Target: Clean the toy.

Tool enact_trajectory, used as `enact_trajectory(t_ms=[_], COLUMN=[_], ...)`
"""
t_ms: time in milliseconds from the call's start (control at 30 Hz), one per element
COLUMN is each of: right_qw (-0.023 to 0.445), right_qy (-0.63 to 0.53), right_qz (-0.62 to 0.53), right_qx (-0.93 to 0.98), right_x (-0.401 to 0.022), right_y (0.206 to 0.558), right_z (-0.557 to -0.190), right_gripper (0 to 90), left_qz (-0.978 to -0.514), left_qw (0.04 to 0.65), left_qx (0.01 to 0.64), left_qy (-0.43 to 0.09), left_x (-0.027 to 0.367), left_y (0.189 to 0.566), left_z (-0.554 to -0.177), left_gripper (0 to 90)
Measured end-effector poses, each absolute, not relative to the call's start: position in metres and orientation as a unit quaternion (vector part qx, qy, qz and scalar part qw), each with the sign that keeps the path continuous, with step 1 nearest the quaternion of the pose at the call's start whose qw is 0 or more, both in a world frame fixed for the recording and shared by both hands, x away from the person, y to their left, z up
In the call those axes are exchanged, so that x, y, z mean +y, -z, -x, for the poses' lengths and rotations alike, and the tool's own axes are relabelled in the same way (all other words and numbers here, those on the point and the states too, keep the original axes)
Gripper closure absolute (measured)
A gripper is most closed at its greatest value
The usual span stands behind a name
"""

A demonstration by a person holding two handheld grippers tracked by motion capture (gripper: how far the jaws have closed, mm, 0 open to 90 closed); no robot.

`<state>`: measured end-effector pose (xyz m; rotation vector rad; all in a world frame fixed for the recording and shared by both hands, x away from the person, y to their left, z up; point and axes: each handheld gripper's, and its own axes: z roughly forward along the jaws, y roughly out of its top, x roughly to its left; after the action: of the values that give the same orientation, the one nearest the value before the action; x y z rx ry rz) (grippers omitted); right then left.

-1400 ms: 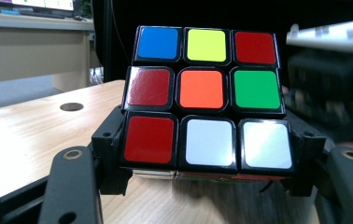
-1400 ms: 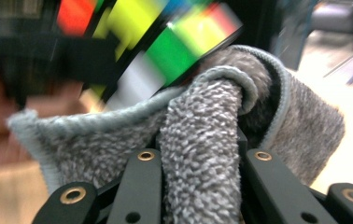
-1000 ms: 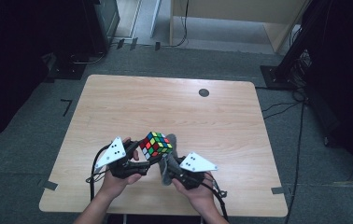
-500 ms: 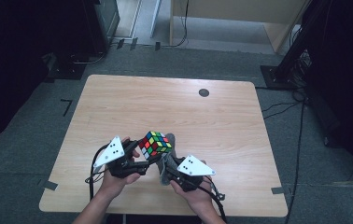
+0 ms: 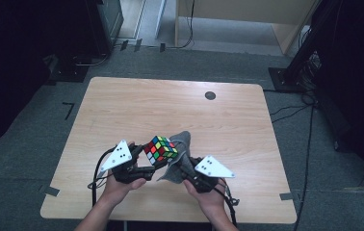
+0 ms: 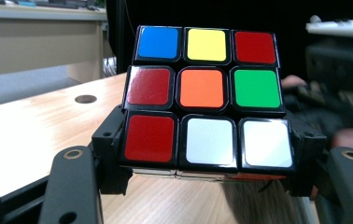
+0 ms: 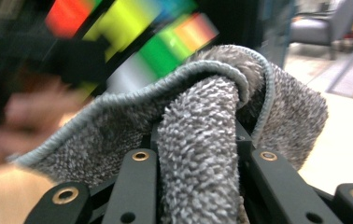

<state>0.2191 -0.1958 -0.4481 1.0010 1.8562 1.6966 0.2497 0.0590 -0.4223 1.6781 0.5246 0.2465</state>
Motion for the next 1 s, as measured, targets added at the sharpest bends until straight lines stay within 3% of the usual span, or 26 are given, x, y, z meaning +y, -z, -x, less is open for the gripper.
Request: enact_trajectory(t_ms=[200, 400, 633, 833, 1000], right_qw=[0.194, 0.205, 0.185, 0.198, 0.187], right_qy=[-0.576, -0.608, -0.575, -0.603, -0.575], right_qz=[-0.319, -0.364, -0.337, -0.357, -0.299], right_qx=[0.727, 0.675, 0.723, 0.685, 0.739], right_x=[-0.166, -0.192, -0.171, -0.191, -0.166], right_y=[0.464, 0.452, 0.467, 0.456, 0.466], right_z=[-0.211, -0.219, -0.215, -0.221, -0.214], right_gripper=[72.6, 71.8, 70.9, 70.8, 69.6], left_qz=[-0.739, -0.741, -0.742, -0.737, -0.734], left_qw=[0.627, 0.624, 0.619, 0.620, 0.623], left_qx=[0.224, 0.232, 0.241, 0.253, 0.256], left_qy=[-0.107, -0.089, -0.089, -0.089, -0.089], left_x=[0.055, 0.055, 0.056, 0.063, 0.066], left_y=[0.422, 0.423, 0.428, 0.427, 0.426], left_z=[-0.248, -0.251, -0.255, -0.260, -0.261], left_gripper=[34.0, 34.0, 34.0, 34.0, 34.0])
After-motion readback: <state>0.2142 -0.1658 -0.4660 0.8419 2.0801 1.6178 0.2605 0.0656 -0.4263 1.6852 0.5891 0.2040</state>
